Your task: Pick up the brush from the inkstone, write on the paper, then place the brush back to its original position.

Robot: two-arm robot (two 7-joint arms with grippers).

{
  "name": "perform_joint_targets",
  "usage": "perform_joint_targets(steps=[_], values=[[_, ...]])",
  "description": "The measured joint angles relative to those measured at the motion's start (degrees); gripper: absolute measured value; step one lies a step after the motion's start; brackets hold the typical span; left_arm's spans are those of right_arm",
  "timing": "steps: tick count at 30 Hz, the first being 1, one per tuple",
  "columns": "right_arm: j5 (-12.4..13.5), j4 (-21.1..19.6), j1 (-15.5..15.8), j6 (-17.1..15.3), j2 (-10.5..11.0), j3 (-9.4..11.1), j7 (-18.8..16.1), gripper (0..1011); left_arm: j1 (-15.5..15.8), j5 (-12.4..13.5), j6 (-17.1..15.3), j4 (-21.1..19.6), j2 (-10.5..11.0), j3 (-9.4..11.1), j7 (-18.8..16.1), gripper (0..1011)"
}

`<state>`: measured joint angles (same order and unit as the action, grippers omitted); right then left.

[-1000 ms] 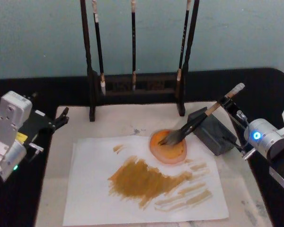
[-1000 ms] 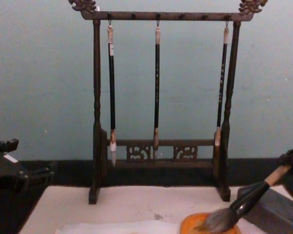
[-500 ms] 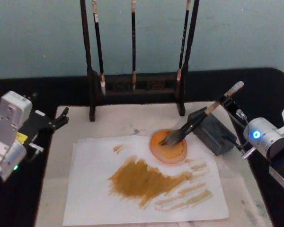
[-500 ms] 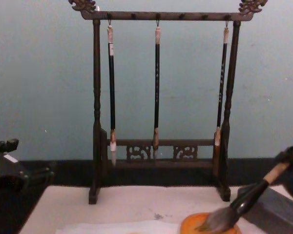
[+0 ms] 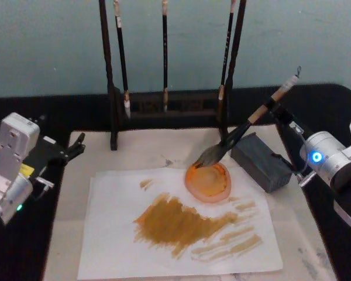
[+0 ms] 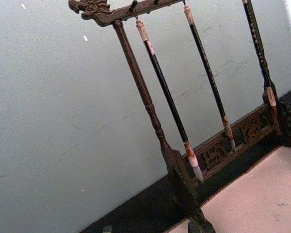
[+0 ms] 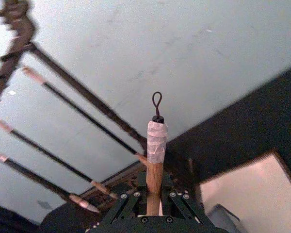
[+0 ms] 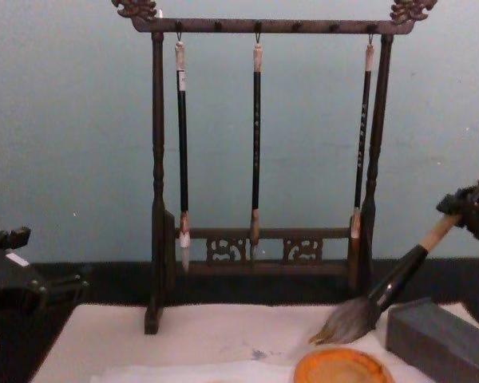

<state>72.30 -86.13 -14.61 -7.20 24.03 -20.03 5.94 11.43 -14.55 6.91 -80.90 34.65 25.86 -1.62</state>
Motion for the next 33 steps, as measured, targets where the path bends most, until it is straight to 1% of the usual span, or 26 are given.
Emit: perform_joint_targets(steps=[3, 5, 6, 9, 10, 11, 12, 14, 15, 17, 19, 21, 22, 23, 24, 25, 28, 31, 33], values=[[-2.8, -1.9, 0.4, 1.0, 1.1, -1.2, -1.2, 160, 0.0, 0.0, 0.0, 0.0, 0.0, 0.0, 0.0, 1010], [-4.4, -2.7, 0.6, 1.3, 1.5, -1.6, -1.8, 160, 0.0, 0.0, 0.0, 0.0, 0.0, 0.0, 0.0, 1009], [-5.8, -3.3, 0.7, 1.6, 1.8, -2.0, -2.2, 160, 0.0, 0.0, 0.0, 0.0, 0.0, 0.0, 0.0, 1009], [-8.0, -4.0, 0.7, 2.1, 2.2, -2.9, -3.0, 160, 0.0, 0.0, 0.0, 0.0, 0.0, 0.0, 0.0, 1010], [-9.7, -4.3, 0.6, 2.3, 2.4, -3.6, -3.6, 160, 0.0, 0.0, 0.0, 0.0, 0.0, 0.0, 0.0, 1010], [-10.6, -4.3, 0.5, 2.5, 2.5, -3.9, -3.9, 160, 0.0, 0.0, 0.0, 0.0, 0.0, 0.0, 0.0, 1010], [-12.5, -4.5, 0.1, 2.9, 2.7, -4.7, -4.4, 160, 0.0, 0.0, 0.0, 0.0, 0.0, 0.0, 0.0, 1010], [-14.3, -4.6, -0.3, 3.3, 2.8, -5.5, -5.0, 160, 0.0, 0.0, 0.0, 0.0, 0.0, 0.0, 0.0, 1010], [-16.0, -4.6, -0.6, 3.7, 3.0, -6.1, -5.6, 160, 0.0, 0.0, 0.0, 0.0, 0.0, 0.0, 0.0, 1010], [-17.7, -4.6, -1.2, 4.1, 3.0, -6.8, -6.1, 160, 0.0, 0.0, 0.0, 0.0, 0.0, 0.0, 0.0, 1010], [-19.3, -4.6, -1.7, 4.6, 3.0, -7.4, -6.8, 160, 0.0, 0.0, 0.0, 0.0, 0.0, 0.0, 0.0, 1010], [-22.2, -4.3, -2.7, 5.7, 2.9, -8.4, -8.1, 160, 0.0, 0.0, 0.0, 0.0, 0.0, 0.0, 0.0, 1010], [-22.2, -4.3, -2.7, 5.7, 2.9, -8.4, -8.1, 160, 0.0, 0.0, 0.0, 0.0, 0.0, 0.0, 0.0, 1009], [-23.7, -4.0, -3.2, 6.4, 2.7, -9.0, -8.8, 160, 0.0, 0.0, 0.0, 0.0, 0.0, 0.0, 0.0, 1010], [-24.4, -3.8, -3.5, 6.7, 2.6, -9.3, -9.2, 160, 0.0, 0.0, 0.0, 0.0, 0.0, 0.0, 0.0, 1010], [-25.8, -3.4, -4.0, 7.3, 2.4, -9.9, -10.0, 160, 0.0, 0.0, 0.0, 0.0, 0.0, 0.0, 0.0, 1010], [-27.4, -2.7, -4.7, 8.0, 1.9, -10.7, -10.9, 160, 0.0, 0.0, 0.0, 0.0, 0.0, 0.0, 0.0, 1010], [-30.7, -0.7, -6.0, 9.7, 0.9, -12.1, -12.4, 160, 0.0, 0.0, 0.0, 0.0, 0.0, 0.0, 0.0, 1010], [-32.0, 0.2, -6.5, 10.5, 0.4, -12.6, -12.9, 160, 0.0, 0.0, 0.0, 0.0, 0.0, 0.0, 0.0, 1010]])
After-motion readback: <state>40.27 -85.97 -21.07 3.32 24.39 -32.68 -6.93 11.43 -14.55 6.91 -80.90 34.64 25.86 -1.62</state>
